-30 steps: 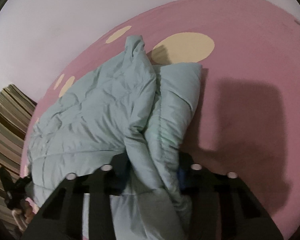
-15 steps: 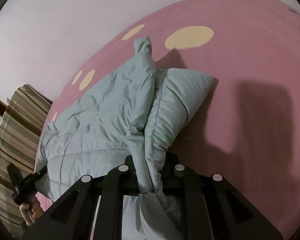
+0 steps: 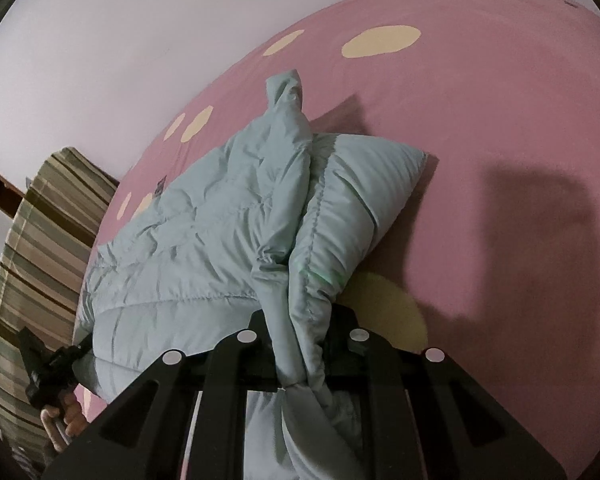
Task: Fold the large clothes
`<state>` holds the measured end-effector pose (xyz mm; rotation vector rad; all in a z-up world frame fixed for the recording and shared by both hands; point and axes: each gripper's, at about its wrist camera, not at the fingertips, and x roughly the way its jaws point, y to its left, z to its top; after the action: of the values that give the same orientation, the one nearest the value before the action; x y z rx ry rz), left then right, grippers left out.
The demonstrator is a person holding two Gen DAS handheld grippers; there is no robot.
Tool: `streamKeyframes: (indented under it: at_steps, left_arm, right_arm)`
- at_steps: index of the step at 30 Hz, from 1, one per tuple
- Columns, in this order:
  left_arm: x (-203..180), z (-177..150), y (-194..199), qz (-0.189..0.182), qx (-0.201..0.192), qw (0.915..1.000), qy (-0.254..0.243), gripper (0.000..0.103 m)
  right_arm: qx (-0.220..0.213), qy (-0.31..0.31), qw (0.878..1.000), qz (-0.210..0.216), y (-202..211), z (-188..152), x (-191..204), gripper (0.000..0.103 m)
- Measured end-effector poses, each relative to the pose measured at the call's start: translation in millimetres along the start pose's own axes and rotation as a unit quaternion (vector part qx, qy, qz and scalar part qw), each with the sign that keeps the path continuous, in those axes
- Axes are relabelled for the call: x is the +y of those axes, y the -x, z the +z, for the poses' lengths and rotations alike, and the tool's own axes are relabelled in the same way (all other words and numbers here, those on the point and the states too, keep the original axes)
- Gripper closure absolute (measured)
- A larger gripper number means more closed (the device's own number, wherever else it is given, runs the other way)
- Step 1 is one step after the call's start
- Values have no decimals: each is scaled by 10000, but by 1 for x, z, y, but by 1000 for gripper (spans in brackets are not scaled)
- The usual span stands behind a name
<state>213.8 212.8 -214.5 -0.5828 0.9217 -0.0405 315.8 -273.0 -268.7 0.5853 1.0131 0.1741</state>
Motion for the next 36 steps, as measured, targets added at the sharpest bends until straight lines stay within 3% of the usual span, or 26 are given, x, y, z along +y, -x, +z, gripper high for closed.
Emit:
streamKeyframes:
  at_steps: [6,24,36]
  left_arm:
    - [1,-3,6,105,-64,9999,-51,87]
    - [12,-8,16,197,-131,9993,301,87]
    - [10,-7,10,248,-103,9994,195,87]
  right_arm:
    - [58,81,9999,19,2,-17,10,90]
    - [273,392,9986,213,-9,0,10,90]
    - [255,295,9988,312,-2,10,-10,87]
